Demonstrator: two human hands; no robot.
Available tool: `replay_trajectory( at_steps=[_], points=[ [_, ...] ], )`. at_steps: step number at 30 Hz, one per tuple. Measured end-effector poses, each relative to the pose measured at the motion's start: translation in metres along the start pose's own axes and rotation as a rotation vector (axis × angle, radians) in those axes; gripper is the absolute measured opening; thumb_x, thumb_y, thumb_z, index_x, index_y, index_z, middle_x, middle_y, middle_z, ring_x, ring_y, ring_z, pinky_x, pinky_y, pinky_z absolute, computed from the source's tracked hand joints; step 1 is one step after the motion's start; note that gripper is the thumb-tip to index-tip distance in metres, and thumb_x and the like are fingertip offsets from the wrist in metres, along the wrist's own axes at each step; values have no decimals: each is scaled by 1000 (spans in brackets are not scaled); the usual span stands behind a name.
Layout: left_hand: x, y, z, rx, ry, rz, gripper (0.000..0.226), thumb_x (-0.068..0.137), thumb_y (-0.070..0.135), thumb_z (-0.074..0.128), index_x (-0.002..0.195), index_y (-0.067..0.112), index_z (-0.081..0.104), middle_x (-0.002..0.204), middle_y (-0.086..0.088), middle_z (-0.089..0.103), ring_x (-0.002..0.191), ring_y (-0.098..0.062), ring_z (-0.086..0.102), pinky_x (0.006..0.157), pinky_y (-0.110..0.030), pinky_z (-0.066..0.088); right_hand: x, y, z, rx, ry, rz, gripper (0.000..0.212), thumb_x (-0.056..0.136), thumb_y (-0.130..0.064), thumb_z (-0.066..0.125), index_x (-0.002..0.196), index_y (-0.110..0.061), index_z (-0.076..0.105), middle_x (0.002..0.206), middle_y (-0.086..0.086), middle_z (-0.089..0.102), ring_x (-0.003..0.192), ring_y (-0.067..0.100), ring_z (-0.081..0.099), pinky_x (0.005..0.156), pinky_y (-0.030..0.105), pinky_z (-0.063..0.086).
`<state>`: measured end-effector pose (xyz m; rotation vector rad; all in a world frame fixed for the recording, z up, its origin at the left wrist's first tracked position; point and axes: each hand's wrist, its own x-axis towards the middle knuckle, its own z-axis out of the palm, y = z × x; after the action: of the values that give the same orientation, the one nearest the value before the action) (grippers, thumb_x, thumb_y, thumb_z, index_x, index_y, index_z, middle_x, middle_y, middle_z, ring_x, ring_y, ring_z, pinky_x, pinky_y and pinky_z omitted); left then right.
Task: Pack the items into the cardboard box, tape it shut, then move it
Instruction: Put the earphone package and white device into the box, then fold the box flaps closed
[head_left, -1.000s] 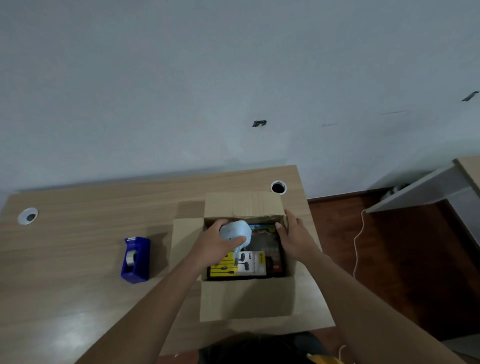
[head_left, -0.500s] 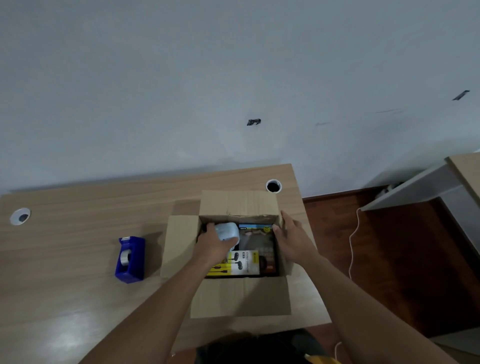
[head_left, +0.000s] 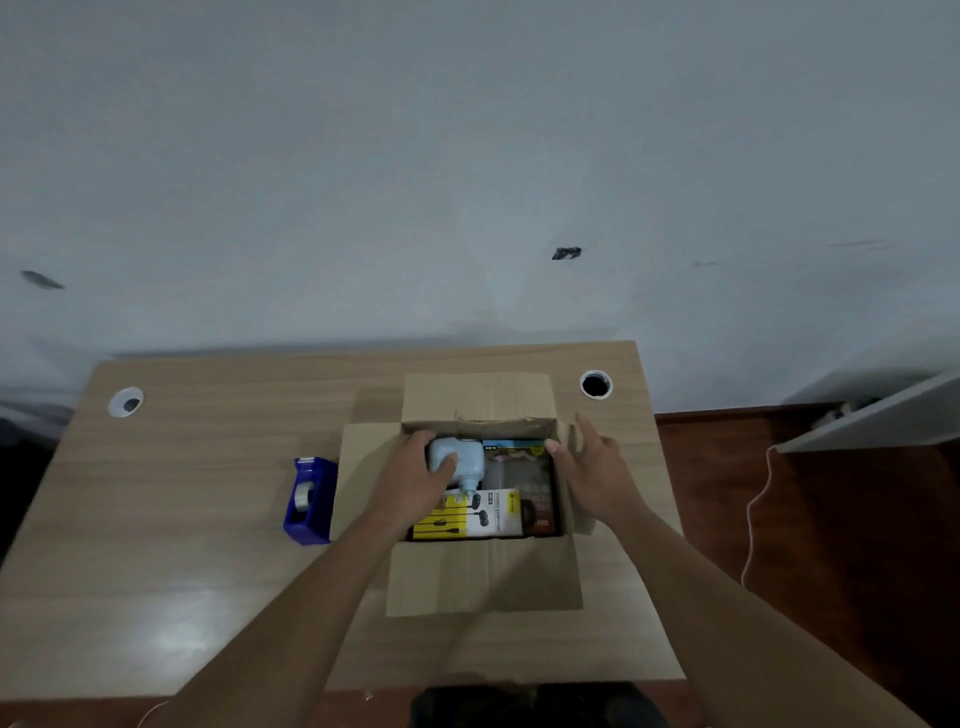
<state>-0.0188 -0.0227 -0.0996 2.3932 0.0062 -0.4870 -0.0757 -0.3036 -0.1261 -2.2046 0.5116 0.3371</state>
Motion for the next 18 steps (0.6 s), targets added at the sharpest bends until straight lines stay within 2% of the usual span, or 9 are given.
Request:
replay_trajectory(
  at_steps=[2,5,7,9,11,13,15,16,18],
  points=[
    [-4,-13,-20,5,97,99,27,104,33,66,129,22,70,120,6,71,97,-10,66,92,-35,55,1,-5,-1,3,31,46,88,101,-67,57,168,-20,26,147,22,55,144,39,45,106,48,47],
    [-8,-34,-40,101,297,208,18,104,24,66,119,30,74,118,8,69,111,-18,64,97,-32,48,4,-4,-5,40,112,81,80,99,-68,59,158,-16,42,138,14,62,129,37,60,100,46,52],
    [-13,-48,-49,110,357,128,33,101,23,72,134,24,71,131,-3,62,124,-26,55,101,-30,39,3,-6,-12,62,192,71,56,104,-56,59,138,-12,60,121,7,69,115,32,66,88,39,49],
    [-15,-61,-56,78,331,-9,59,98,28,77,153,20,58,139,-10,57,132,-29,48,107,-34,37,3,-7,-20,88,268,56,33,107,-43,60,123,-15,69,108,-1,70,108,26,68,83,33,42],
    [-16,-66,-60,-80,276,-142,74,95,34,82,159,16,49,130,-9,60,123,-29,55,111,-39,44,2,-9,-27,103,284,39,28,107,-39,61,123,-18,71,109,-6,72,107,20,68,85,31,43],
    [-16,-70,-63,-253,243,-211,82,91,37,85,158,11,47,109,3,68,108,-26,65,104,-47,54,1,-13,-29,121,289,26,27,106,-38,61,124,-20,71,110,-5,73,105,19,69,84,32,46],
    [-16,-74,-66,-276,281,-214,91,88,40,86,160,6,43,90,14,69,117,-31,66,104,-49,54,-1,-21,-29,141,309,18,24,107,-35,61,120,-19,73,108,-3,73,100,19,68,80,32,46],
    [-15,-75,-68,-270,294,-228,92,88,37,87,161,4,41,89,13,70,125,-33,63,106,-46,51,-3,-26,-30,137,310,3,23,107,-35,60,114,-18,74,104,-3,74,97,18,68,76,31,45],
    [-12,-77,-76,-267,275,-301,85,90,31,88,159,3,45,106,-4,77,126,-29,64,98,-36,47,-9,-37,-30,129,296,-28,23,109,-36,59,96,-23,71,89,-7,71,85,15,65,67,29,43]
  ],
)
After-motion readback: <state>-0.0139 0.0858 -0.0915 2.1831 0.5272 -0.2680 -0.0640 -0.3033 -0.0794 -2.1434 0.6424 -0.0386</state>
